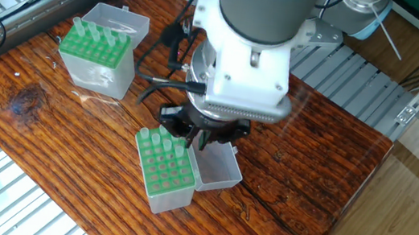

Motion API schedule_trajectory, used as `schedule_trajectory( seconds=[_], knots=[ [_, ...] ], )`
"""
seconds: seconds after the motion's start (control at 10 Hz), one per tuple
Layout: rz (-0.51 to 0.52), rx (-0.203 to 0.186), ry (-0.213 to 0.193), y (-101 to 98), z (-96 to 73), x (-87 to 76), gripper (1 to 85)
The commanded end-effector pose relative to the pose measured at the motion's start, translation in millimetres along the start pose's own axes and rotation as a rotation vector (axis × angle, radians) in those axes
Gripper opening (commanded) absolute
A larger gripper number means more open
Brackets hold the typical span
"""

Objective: Transfer all large pipette tips from one holder to another

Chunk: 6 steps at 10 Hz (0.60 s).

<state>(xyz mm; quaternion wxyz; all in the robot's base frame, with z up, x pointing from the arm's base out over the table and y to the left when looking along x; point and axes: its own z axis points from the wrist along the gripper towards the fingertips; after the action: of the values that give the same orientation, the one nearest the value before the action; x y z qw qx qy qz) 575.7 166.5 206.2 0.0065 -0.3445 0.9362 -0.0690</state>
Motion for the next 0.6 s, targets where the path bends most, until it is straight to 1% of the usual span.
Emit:
schedule_trajectory(
  seconds=[0.0, 0.1, 0.2, 0.3, 0.4, 0.5],
  knots=[
    [0.032, -0.151, -0.033, 39.1, -5.2, -11.4, 27.3],
    [0.055, -0.188, -0.042, 48.6, -6.9, -14.3, 29.7],
    [0.083, -0.206, -0.053, 52.7, -7.9, -18.0, 29.7],
    [0.122, -0.206, -0.058, 52.3, -8.0, -20.4, 29.3],
    [0.161, -0.217, -0.077, 54.4, -8.9, -26.5, 28.3],
    [0.169, -0.224, -0.091, 55.7, -9.6, -30.3, 28.3]
  ],
)
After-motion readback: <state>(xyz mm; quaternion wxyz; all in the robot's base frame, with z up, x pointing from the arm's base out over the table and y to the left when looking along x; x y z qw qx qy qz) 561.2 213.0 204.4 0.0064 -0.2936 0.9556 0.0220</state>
